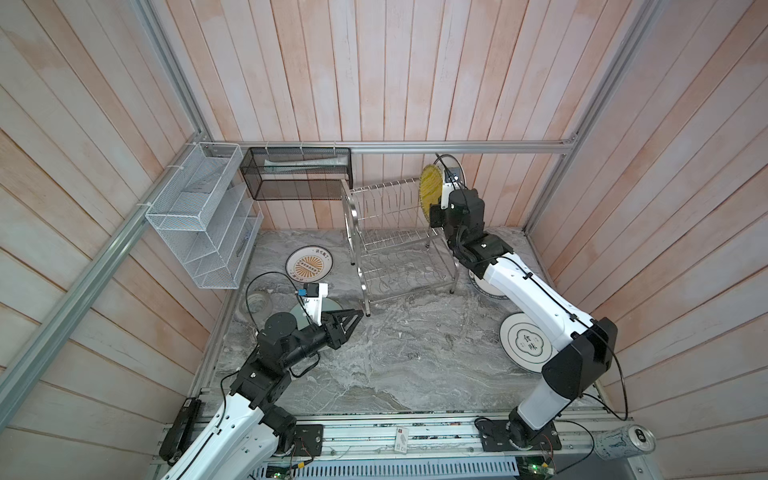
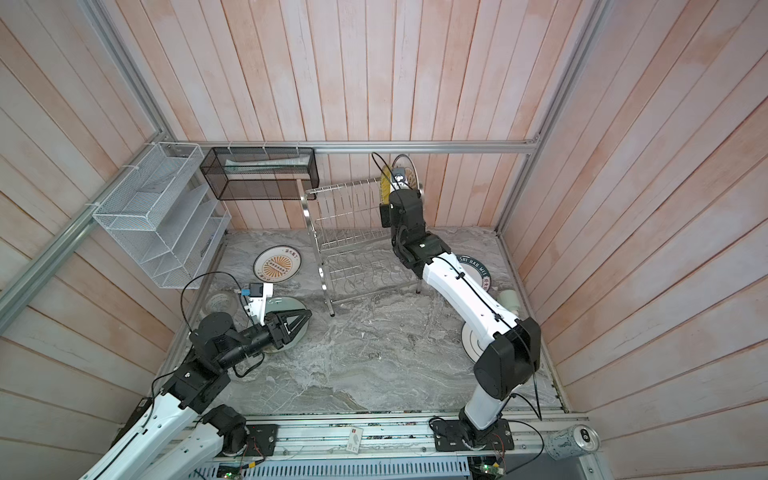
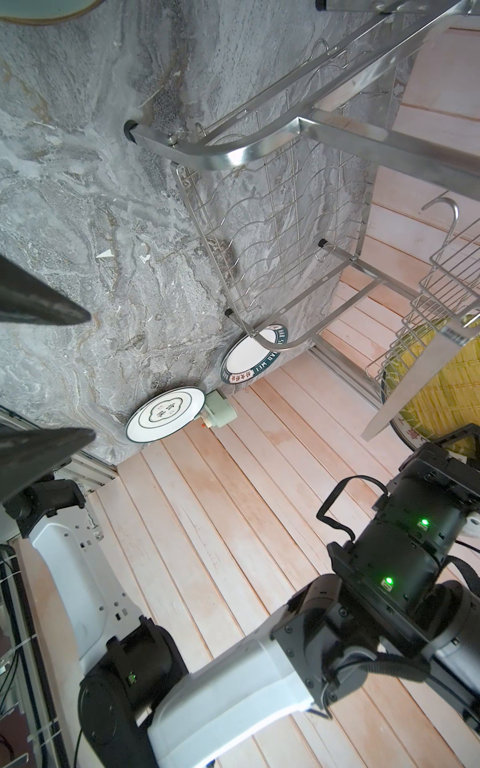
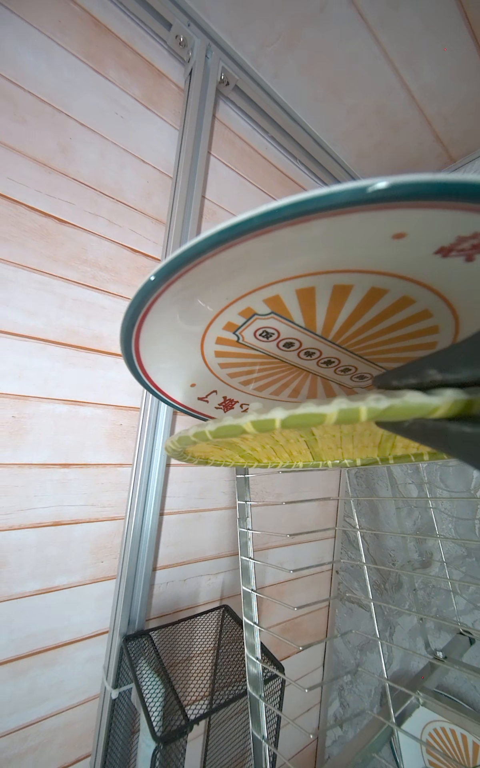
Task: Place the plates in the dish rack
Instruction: 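Push the tray deeper into the rack slot with the right gripper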
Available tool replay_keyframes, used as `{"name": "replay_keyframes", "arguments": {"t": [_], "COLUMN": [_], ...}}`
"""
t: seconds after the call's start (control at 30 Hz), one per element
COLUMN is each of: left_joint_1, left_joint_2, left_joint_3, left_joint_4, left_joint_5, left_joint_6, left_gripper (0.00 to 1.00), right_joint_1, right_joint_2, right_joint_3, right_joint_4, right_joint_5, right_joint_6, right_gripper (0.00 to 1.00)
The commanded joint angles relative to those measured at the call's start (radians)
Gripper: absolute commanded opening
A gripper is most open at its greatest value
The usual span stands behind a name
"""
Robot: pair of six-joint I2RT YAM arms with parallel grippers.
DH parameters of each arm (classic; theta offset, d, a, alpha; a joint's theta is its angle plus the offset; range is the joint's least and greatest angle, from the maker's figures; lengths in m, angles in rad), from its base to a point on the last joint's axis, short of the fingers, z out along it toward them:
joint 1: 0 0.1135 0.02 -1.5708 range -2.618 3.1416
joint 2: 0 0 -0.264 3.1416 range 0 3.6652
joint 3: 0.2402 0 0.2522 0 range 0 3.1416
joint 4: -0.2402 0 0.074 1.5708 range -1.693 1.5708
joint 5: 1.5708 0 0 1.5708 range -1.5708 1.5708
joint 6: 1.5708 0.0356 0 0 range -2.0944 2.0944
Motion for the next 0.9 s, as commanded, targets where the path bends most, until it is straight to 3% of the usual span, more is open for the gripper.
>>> {"name": "replay_keyframes", "arguments": {"t": [0.0, 0.87], "left_joint_1": [-0.005, -0.005], "left_joint_2": [-0.008, -0.008], "left_joint_3": [-0.003, -0.003], "left_joint_4": [-0.010, -0.031], "left_joint_5": [-0.009, -0.025], "left_joint_6": [0.019, 0.019], "left_gripper": [0.42, 0.46], "right_joint_1": [0.006, 0.007], "right_joint_2": [-0.037, -0.055], "right_joint_3": [0.035, 0.080], "right_joint_4": [0.020, 0.020], "right_joint_5": [0.024, 0.018], "right_joint_6": [-0.014, -0.043], "right_gripper": [0.15, 0.15]}}
